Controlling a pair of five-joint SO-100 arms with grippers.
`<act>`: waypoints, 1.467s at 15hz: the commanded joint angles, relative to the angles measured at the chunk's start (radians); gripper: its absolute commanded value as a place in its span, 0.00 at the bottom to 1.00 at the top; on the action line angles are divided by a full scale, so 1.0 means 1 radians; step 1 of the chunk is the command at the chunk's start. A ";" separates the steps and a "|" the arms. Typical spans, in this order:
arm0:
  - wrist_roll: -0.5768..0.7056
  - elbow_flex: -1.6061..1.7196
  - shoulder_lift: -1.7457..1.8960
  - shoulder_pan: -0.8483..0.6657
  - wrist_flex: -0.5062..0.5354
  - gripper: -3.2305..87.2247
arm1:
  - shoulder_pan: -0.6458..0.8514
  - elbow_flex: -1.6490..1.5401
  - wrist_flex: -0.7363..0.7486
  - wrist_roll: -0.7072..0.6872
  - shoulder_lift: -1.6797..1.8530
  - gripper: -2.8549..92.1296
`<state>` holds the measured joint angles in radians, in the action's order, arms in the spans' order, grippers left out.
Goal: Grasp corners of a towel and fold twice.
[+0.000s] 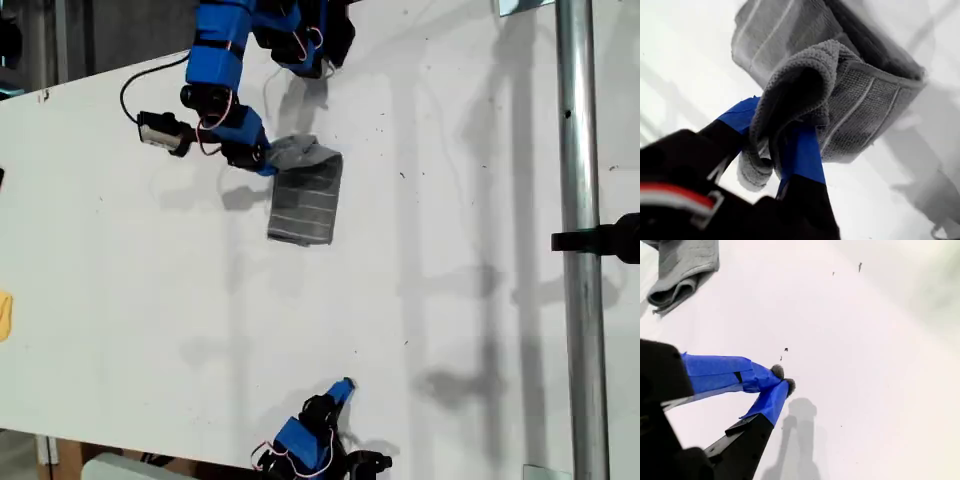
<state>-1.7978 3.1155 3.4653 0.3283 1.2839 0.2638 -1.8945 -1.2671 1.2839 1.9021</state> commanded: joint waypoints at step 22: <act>0.867 0.009 0.008 -0.196 -0.003 0.04 | 0.137 -0.999 -0.144 0.252 1.387 0.07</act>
<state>-0.9388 3.1155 3.4668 0.1457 1.2824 0.3927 -2.9008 -1.3376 1.4251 3.2950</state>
